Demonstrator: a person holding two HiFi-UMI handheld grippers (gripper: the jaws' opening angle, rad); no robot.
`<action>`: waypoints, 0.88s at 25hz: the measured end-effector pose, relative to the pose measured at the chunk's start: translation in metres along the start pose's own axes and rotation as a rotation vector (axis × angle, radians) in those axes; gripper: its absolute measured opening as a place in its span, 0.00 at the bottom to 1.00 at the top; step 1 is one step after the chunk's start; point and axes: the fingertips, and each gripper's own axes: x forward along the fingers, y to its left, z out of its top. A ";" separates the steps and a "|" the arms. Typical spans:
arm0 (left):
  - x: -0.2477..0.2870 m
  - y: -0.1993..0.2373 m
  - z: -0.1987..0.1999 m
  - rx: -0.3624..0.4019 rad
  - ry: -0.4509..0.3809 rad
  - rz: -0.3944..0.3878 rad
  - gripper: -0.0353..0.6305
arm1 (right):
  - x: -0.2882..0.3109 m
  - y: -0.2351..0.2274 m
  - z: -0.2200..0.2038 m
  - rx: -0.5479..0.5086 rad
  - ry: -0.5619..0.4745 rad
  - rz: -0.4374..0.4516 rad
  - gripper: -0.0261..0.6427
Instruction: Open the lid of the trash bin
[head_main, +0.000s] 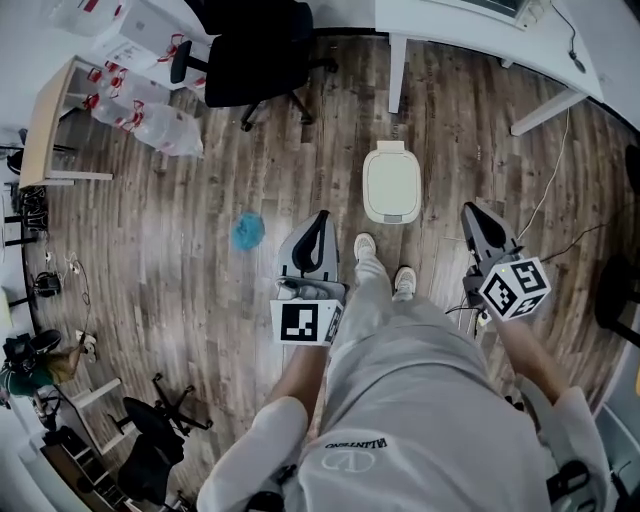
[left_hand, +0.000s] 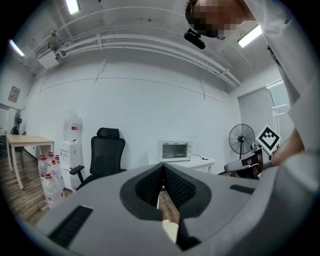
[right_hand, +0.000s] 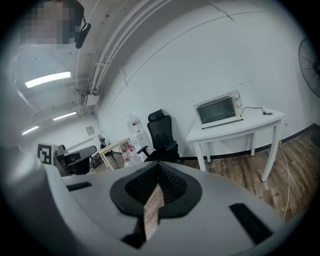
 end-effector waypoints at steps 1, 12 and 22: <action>0.009 0.004 -0.009 -0.004 0.012 -0.012 0.06 | 0.011 0.000 -0.005 0.004 0.012 -0.004 0.06; 0.097 0.029 -0.138 -0.129 0.213 -0.164 0.06 | 0.119 -0.003 -0.083 0.008 0.205 -0.068 0.06; 0.155 -0.002 -0.262 -0.157 0.400 -0.208 0.06 | 0.184 -0.045 -0.189 0.102 0.381 -0.075 0.06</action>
